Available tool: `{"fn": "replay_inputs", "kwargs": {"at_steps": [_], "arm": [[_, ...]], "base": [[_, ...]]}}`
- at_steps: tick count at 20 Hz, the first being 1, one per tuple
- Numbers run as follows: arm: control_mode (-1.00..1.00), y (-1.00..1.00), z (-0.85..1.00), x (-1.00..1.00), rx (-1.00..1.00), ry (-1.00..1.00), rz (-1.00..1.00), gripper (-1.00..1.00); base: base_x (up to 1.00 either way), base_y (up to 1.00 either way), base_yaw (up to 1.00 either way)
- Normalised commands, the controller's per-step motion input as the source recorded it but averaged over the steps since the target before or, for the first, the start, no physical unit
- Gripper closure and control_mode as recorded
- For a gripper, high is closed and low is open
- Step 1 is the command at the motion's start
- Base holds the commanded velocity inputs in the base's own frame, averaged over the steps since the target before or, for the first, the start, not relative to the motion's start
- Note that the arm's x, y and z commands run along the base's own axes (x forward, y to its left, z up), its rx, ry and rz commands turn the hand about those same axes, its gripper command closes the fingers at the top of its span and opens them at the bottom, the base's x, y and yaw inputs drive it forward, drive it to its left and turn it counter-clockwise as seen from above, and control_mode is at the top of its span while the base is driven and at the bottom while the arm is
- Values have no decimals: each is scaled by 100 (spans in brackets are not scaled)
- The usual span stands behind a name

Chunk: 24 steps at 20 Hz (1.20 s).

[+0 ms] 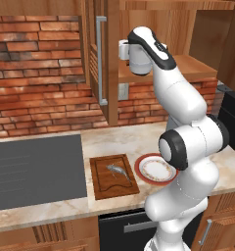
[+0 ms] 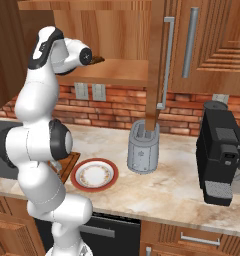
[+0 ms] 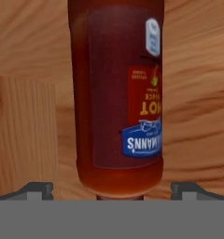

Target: Pick the fish from the plate and place it on the cutting board. Then pick the condiment bottle from the cabinet and place it next to the cutting board.

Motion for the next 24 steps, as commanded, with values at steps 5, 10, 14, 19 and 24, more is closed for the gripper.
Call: {"fn": "replay_inputs", "kwargs": {"at_steps": [5, 10, 14, 19, 24], "arm": [[-100, -5, 0, 0, 0, 0, -3, -100], [-100, -3, 0, 0, 0, 0, -3, -100], [-100, 0, 0, 0, 0, 0, -2, -100], [-100, 0, 0, 0, 0, 0, -1, 100], [-100, 0, 0, 0, 0, 0, -1, 100]], "base": [[0, 0, 0], [0, 0, 0], [0, 0, 0], [0, 0, 0], [0, 0, 0]]}}
